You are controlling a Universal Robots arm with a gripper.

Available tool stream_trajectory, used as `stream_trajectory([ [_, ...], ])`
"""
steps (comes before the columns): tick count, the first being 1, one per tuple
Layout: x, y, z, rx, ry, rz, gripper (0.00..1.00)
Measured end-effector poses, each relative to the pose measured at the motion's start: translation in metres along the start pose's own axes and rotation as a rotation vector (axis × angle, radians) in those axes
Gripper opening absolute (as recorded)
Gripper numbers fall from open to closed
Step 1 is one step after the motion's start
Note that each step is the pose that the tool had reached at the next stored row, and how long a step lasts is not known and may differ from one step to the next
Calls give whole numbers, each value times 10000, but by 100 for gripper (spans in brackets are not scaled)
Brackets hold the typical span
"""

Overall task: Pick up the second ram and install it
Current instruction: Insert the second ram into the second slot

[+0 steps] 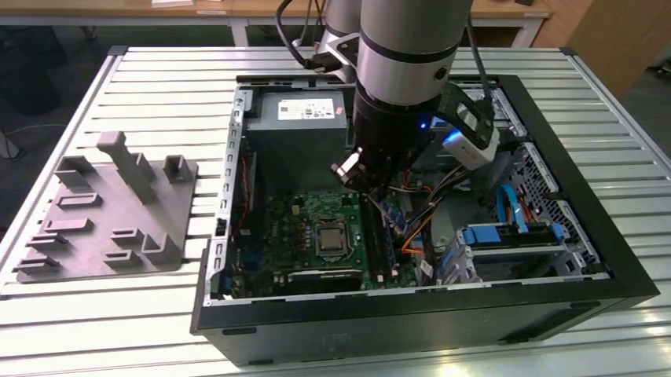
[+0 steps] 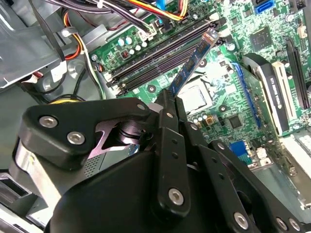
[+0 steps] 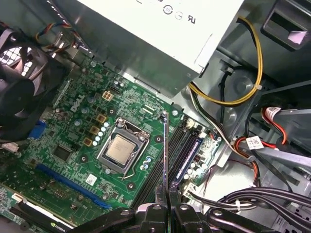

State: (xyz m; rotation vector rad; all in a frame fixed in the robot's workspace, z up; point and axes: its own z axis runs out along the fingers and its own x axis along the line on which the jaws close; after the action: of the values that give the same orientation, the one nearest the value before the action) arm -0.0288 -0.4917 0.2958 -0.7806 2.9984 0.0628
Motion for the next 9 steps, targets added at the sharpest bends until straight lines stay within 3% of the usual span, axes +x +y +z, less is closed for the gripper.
stream_trajectory([
  [9, 0, 0, 0, 20, -11, 383, 13],
])
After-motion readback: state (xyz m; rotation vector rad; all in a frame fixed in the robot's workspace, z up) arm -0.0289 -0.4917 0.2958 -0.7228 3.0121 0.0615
